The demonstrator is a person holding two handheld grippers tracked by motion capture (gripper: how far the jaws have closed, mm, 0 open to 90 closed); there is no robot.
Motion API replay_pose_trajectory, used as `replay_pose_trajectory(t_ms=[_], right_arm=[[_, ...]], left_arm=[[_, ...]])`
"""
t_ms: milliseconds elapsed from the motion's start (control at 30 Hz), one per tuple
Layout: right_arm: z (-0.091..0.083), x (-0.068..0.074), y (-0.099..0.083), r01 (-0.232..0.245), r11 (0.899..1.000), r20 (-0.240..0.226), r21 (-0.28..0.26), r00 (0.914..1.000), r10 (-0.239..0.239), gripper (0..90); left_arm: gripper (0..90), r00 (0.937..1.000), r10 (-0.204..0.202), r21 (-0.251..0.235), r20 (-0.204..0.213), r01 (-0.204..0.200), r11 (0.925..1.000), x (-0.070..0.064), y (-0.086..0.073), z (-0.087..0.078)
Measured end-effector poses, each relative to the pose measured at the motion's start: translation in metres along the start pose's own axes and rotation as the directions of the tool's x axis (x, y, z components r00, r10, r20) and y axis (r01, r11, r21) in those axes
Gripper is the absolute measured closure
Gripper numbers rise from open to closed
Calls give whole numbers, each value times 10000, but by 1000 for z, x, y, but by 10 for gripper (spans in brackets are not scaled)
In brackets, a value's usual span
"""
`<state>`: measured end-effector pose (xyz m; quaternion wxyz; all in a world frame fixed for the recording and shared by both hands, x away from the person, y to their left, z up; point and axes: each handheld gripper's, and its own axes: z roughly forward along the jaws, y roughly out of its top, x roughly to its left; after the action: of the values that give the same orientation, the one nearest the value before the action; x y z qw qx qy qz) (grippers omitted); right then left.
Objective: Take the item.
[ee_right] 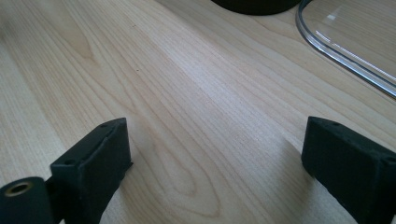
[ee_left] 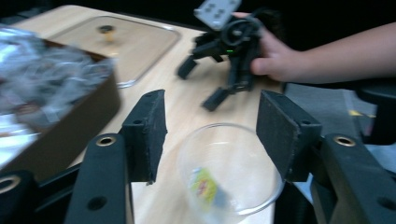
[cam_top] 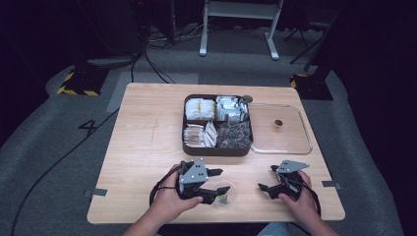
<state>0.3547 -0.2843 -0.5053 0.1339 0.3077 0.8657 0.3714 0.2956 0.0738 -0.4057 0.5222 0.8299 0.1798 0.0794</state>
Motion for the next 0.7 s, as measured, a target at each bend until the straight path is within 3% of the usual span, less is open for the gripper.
replay_pose_trajectory(t_ms=[133, 267, 300, 400, 433, 600, 700], right_arm=[[2, 1, 1, -69, 10000, 71, 29, 10000, 69, 71], [2, 2, 2, -80, 10000, 79, 40, 9999, 79, 66], [2, 2, 2, -57, 10000, 68, 36, 10000, 57, 65], [2, 2, 2, -37, 10000, 56, 39, 10000, 37, 65], [2, 2, 1, -28, 10000, 35, 43, 10000, 28, 65], [0, 2, 0, 16, 10000, 7, 55, 10000, -16, 65], [0, 2, 0, 57, 10000, -34, 36, 10000, -57, 63]], left_arm=[[407, 9979, -209, 112, -609, 216, 9997, 7, -2, -11], [378, 9868, -657, 328, -1480, 713, 9969, 17, -9, -31], [375, 9868, -657, 328, -1480, 713, 9969, 17, -9, -31], [362, 9751, -649, 539, -2122, 780, 9955, 21, -15, -41], [361, 9674, -836, 646, -2390, 1017, 9927, 25, -21, -49], [354, 9544, -1126, 726, -2764, 1376, 9878, 31, -31, -59], [343, 9364, -1274, 877, -3271, 1644, 9825, 37, -41, -69]])
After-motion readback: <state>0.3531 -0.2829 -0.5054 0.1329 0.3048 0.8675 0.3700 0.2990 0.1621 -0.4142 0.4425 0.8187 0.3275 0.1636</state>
